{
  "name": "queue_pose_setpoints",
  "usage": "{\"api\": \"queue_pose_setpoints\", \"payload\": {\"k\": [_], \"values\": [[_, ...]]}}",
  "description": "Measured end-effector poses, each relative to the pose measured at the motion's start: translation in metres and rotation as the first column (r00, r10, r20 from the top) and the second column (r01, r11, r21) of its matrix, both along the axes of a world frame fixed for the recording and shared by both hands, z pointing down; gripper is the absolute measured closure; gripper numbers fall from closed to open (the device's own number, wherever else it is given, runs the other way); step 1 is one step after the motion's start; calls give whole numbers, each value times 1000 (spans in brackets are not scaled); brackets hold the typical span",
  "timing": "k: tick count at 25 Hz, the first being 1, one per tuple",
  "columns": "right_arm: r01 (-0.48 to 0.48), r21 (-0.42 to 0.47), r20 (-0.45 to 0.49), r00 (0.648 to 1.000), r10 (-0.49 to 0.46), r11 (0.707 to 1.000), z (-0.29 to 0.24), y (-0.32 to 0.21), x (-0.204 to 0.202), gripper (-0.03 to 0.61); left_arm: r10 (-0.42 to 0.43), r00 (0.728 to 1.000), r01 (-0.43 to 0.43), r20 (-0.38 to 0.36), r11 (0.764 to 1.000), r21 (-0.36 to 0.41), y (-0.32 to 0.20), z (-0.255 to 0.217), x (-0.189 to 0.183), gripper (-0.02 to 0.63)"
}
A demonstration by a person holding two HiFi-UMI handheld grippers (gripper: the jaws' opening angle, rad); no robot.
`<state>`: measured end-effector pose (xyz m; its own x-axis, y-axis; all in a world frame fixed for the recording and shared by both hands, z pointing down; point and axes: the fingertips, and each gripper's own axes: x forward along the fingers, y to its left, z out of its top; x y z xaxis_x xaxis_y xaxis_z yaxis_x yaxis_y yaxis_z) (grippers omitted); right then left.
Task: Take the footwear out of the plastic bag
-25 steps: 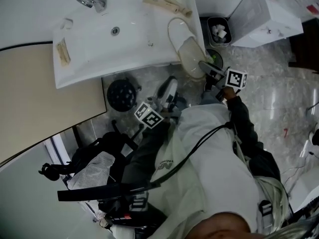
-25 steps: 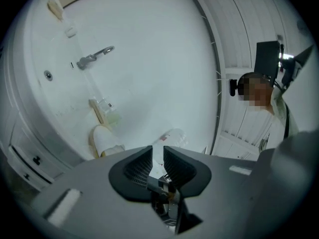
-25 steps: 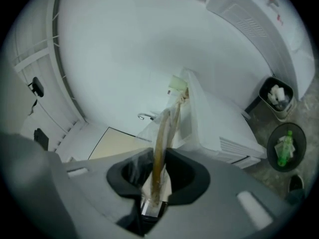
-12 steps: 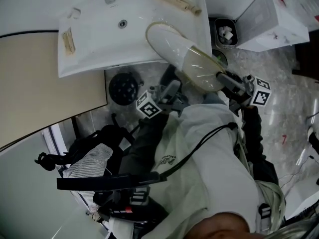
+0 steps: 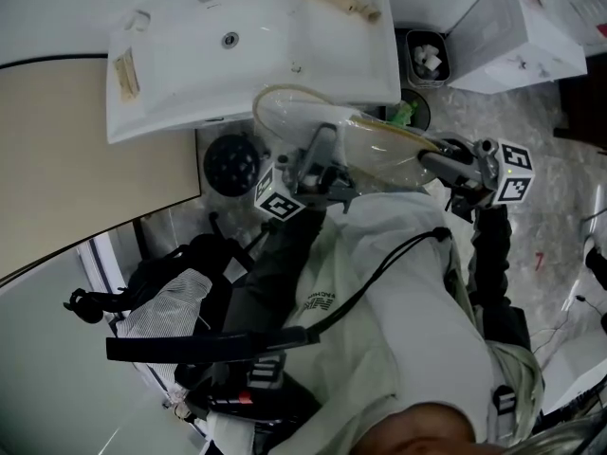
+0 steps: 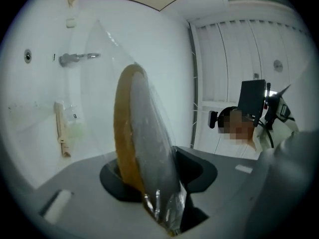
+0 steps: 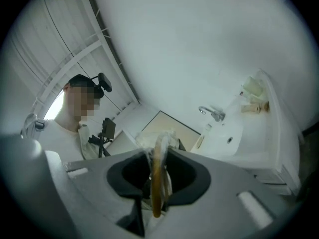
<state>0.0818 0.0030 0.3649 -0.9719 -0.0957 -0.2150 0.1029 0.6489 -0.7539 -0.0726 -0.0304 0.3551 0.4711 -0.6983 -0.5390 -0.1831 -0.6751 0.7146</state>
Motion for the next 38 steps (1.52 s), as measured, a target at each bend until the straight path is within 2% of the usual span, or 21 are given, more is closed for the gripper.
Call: {"api": "queue_pose_setpoints", "payload": {"k": [1, 3, 5, 7, 9, 14, 17, 20, 22, 24, 27, 31, 35, 38], "values": [[-28, 16, 27, 999, 27, 999, -4, -2, 1, 497, -8, 1000, 8, -17, 1000, 2, 1, -2, -2, 461], [-133, 104, 86, 988, 124, 986, -15, -7, 5, 497, -27, 998, 28, -59, 1000, 12, 3, -7, -6, 478], [-281, 230, 142, 957, 254, 932, -27, -13, 15, 495, -48, 992, 52, -119, 998, 26, 5, -15, -13, 498], [-361, 305, 170, 931, 323, 881, -37, -17, 22, 494, -60, 982, 68, -181, 997, 41, 5, -30, -21, 505], [-377, 346, 161, 926, 341, 859, -46, -17, 28, 492, -86, 971, 100, -225, 994, 53, 5, -44, -32, 509], [-448, 450, 120, 888, 445, 772, -66, -15, 49, 492, -205, 923, 233, -325, 971, 47, 8, -53, -75, 512], [-418, 527, 51, 885, 464, 740, -69, -7, 37, 492, -218, 913, 249, -343, 967, 48, 10, -57, -79, 512], [-339, 613, -27, 893, 448, 713, -66, 2, 14, 492, -211, 910, 240, -357, 970, 40, 10, -58, -72, 512], [-302, 617, -65, 901, 429, 727, -59, 3, 6, 492, -198, 906, 227, -373, 973, 35, 10, -58, -64, 512], [-310, 585, -78, 898, 432, 750, -52, -1, 8, 492, -188, 902, 217, -389, 976, 32, 13, -57, -58, 513], [-333, 537, -82, 894, 440, 776, -45, -5, 19, 492, -181, 903, 211, -389, 977, 35, 19, -57, -52, 512], [-330, 464, -71, 911, 406, 822, -38, -8, 21, 492, -190, 902, 220, -388, 975, 34, 22, -55, -51, 512], [-317, 440, -101, 912, 397, 840, -26, -14, 18, 492, -199, 898, 225, -392, 974, 19, 24, -51, -52, 513], [-304, 418, -74, 928, 366, 856, -26, -10, 15, 493, -208, 895, 236, -394, 972, 23, 28, -52, -55, 514]]}}
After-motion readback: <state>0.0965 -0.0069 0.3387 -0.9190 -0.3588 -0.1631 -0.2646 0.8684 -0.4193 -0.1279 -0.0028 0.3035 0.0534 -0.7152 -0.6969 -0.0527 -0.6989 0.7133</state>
